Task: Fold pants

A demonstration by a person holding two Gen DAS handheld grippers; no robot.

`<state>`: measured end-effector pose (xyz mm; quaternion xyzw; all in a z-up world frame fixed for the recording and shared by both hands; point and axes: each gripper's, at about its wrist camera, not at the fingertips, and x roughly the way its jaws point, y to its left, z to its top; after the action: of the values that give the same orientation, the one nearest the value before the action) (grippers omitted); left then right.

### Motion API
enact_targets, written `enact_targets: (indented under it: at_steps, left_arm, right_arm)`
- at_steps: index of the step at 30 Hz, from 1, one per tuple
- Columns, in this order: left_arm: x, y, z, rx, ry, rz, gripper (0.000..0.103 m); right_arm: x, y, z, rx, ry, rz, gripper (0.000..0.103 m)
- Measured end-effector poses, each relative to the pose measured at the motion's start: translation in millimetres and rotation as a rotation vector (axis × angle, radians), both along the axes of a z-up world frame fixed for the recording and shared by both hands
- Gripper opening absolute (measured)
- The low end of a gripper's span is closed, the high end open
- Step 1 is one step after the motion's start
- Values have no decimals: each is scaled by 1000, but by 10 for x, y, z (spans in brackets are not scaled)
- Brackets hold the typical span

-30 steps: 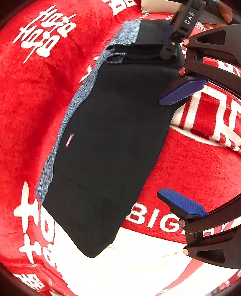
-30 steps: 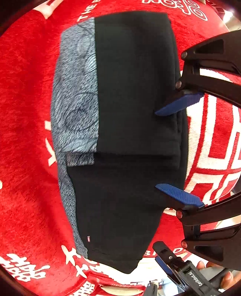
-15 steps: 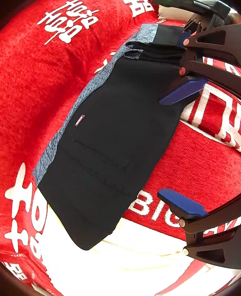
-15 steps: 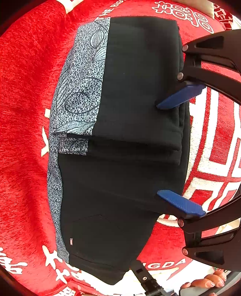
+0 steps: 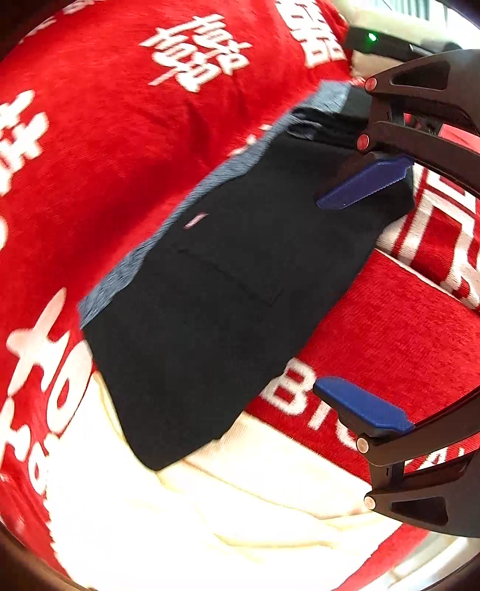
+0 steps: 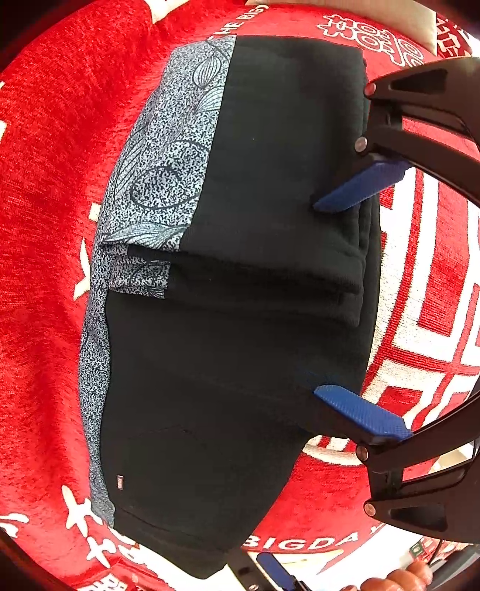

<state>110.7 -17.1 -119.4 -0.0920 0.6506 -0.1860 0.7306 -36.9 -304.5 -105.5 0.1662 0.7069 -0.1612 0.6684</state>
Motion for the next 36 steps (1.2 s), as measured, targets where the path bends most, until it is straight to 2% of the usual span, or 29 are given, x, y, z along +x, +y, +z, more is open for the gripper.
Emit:
enact_targets:
  at_steps: [4,13,21,24,26,28,31,34,36]
  left_arm:
    - [81,183,-23,-53,-19,47,92]
    - [275,313,-303,-213,29,131,92]
    - [432,364,-316,-336,10,199,92]
    - [451,277,-184,-409,-41,164,92]
    - [476,198,-196,-381,-64,135,92]
    - [537,179,-340,-344,-23,153,92]
    - [588,178,-391,-350,-18,183,92]
    - [590,14,-349,-254,-36,160,92]
    - [582,-99,-309,-162,-59,146,86]
  right_arm:
    - [5,43,-23,-11,2,20,96]
    - [12,163,-63,-27,4,42,97]
    - [-3,220,-73,-31,3,48,97]
    - [-19,230,-72,-32,1,48,97]
    - [-20,238,-55,-30,-3,49,97]
    - [-31,222,-41,-27,-8,47,97]
    - [-29,214,-28,-30,-8,46,97]
    - [-28,236,-28,-38,-11,49,97]
    - [-23,248,-28,-42,-9,50,97]
